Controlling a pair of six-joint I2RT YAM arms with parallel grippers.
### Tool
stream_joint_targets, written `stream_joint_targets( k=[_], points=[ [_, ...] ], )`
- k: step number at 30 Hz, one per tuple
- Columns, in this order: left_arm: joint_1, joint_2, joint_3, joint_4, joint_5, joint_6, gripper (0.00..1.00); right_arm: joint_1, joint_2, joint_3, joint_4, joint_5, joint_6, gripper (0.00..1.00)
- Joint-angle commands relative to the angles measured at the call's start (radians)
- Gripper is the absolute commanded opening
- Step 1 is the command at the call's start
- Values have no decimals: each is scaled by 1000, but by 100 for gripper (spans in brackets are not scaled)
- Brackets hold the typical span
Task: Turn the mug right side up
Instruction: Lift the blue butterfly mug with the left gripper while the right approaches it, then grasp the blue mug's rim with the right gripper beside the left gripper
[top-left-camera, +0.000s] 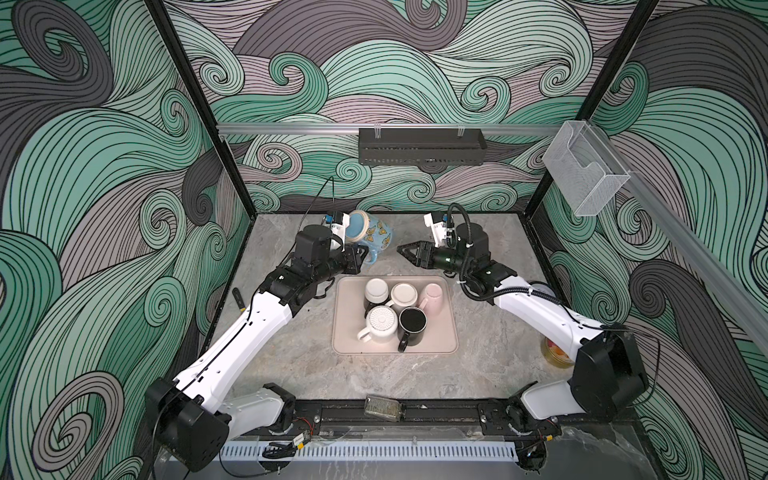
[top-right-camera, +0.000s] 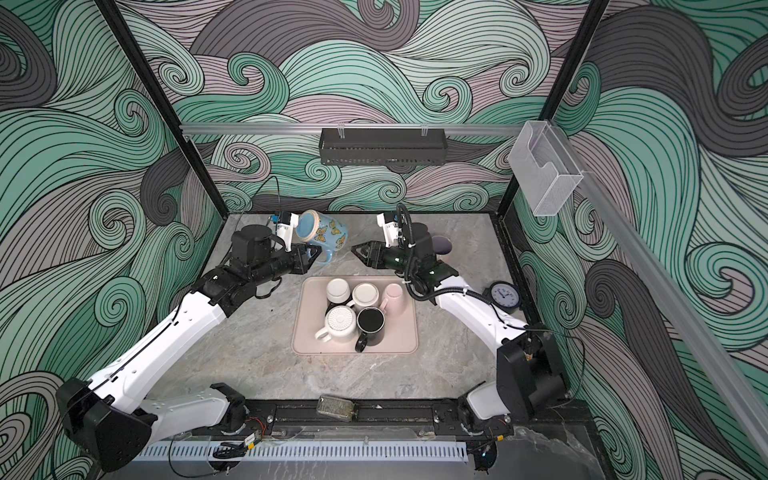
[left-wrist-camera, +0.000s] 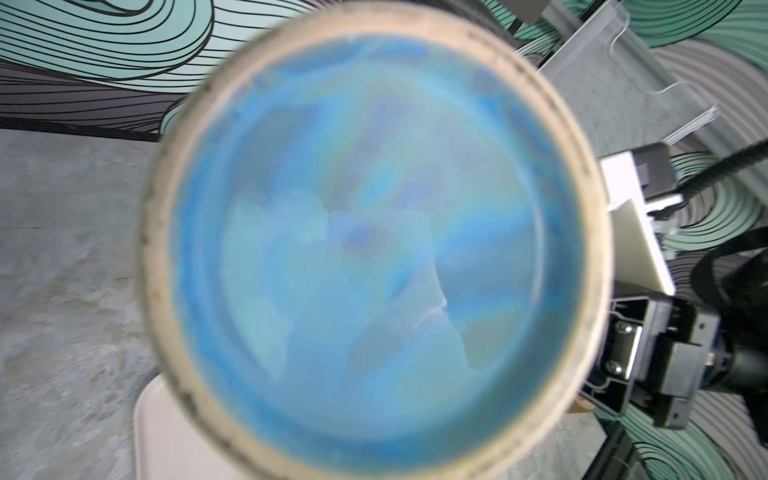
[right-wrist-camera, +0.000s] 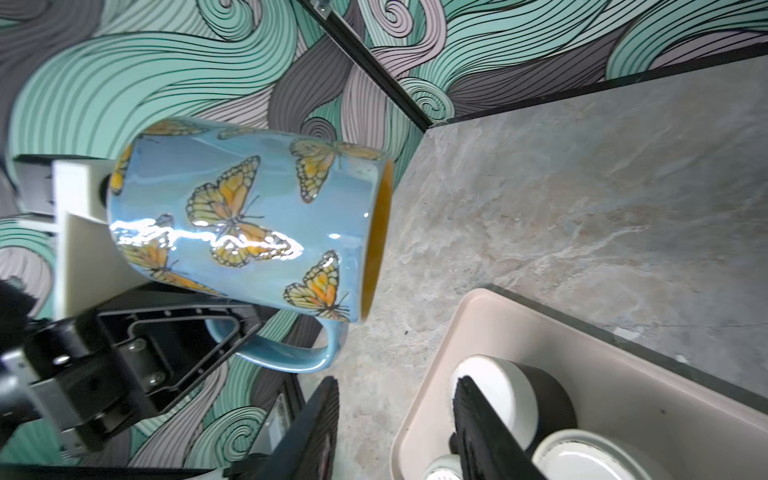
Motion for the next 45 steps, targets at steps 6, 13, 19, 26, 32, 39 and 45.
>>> stream_joint_targets(
  k=[6, 13, 19, 26, 32, 39, 45],
  points=[
    [64, -85, -116, 554, 179, -274, 0, -21, -26, -38, 331, -190, 229, 49],
    [100, -53, -185, 820, 244, -491, 0, -23, -10, -41, 415, -211, 306, 50],
    [107, 11, -214, 984, 293, -609, 0, -25, 30, -28, 482, -213, 375, 47],
    [109, 71, -237, 1095, 318, -694, 0, -29, 88, -11, 560, -204, 451, 46],
    [108, 121, -231, 1138, 351, -732, 0, -29, 132, 7, 584, -208, 478, 46],
    [108, 162, -223, 1148, 409, -748, 0, -29, 181, 24, 656, -204, 533, 44],
    [106, 163, -231, 1137, 420, -732, 0, -29, 228, 50, 719, -198, 610, 40]
  ],
)
